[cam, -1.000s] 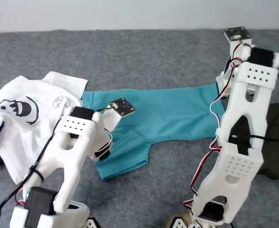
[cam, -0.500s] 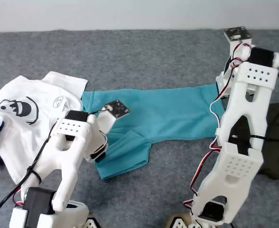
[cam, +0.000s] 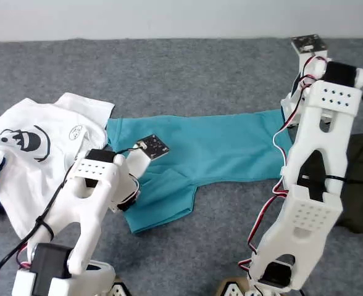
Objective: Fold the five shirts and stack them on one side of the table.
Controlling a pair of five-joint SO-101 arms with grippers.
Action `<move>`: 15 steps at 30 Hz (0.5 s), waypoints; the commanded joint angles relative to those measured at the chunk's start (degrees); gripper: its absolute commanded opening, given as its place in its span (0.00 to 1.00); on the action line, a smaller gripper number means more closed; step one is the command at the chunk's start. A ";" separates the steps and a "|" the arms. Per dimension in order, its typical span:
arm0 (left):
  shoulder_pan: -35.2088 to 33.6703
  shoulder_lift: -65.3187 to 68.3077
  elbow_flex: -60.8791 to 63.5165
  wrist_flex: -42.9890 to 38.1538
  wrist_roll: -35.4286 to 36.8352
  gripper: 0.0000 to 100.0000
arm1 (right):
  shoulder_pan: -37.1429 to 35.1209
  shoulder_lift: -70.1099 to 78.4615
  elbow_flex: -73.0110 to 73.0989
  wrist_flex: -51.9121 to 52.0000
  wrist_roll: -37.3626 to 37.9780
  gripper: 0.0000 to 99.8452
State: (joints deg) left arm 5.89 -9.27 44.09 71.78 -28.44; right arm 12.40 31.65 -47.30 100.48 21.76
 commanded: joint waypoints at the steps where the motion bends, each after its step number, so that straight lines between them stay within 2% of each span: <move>1: 0.09 -1.76 -1.89 -0.35 -0.53 0.01 | -0.75 -3.74 -0.09 2.42 -0.53 0.31; 5: 0.09 -2.37 -2.33 -0.26 -0.44 0.01 | -0.75 -3.47 -0.09 2.42 -0.53 0.31; 10: -0.18 -2.37 -9.80 2.20 -0.35 0.01 | -0.75 -3.30 0.00 2.42 -0.62 0.31; 15: 0.00 -1.76 -15.25 0.97 -0.35 0.01 | -0.75 -3.30 0.00 2.42 -0.62 0.31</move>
State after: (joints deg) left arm 5.89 -9.27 32.31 73.45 -28.44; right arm 12.40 31.65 -47.30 100.48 21.76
